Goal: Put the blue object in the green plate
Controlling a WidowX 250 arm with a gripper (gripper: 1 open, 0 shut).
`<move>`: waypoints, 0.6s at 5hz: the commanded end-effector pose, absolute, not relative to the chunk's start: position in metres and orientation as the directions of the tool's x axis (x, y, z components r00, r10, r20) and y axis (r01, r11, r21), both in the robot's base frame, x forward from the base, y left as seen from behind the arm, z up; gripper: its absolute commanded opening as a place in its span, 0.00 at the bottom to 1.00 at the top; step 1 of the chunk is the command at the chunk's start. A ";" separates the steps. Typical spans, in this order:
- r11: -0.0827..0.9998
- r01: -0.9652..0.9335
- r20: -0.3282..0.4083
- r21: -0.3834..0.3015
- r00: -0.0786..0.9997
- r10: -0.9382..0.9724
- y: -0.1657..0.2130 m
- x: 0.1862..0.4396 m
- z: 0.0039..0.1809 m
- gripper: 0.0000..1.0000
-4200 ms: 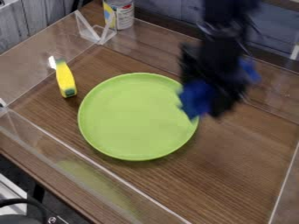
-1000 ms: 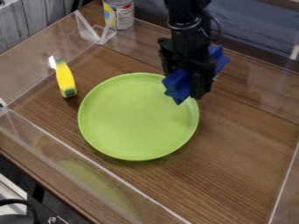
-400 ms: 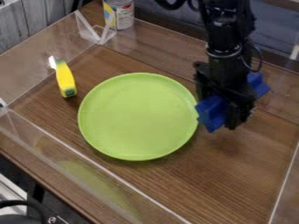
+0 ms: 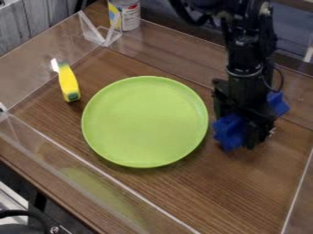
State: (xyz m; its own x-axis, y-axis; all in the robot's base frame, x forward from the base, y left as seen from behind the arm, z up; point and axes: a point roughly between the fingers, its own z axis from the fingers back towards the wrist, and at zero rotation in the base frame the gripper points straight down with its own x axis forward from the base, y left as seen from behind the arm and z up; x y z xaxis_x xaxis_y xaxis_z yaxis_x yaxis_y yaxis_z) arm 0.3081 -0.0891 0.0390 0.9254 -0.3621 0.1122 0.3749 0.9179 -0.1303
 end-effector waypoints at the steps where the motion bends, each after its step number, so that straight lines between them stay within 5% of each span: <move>1: 0.920 0.372 0.168 -0.121 0.921 -0.350 -0.090 0.320 0.051 0.00; 3: 0.927 0.355 0.172 -0.123 0.927 -0.333 -0.087 0.324 0.047 0.00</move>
State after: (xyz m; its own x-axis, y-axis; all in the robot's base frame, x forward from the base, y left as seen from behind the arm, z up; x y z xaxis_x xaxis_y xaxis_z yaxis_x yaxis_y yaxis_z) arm 0.3126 -0.0883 0.0326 0.9309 -0.3464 0.1162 0.3601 0.9235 -0.1320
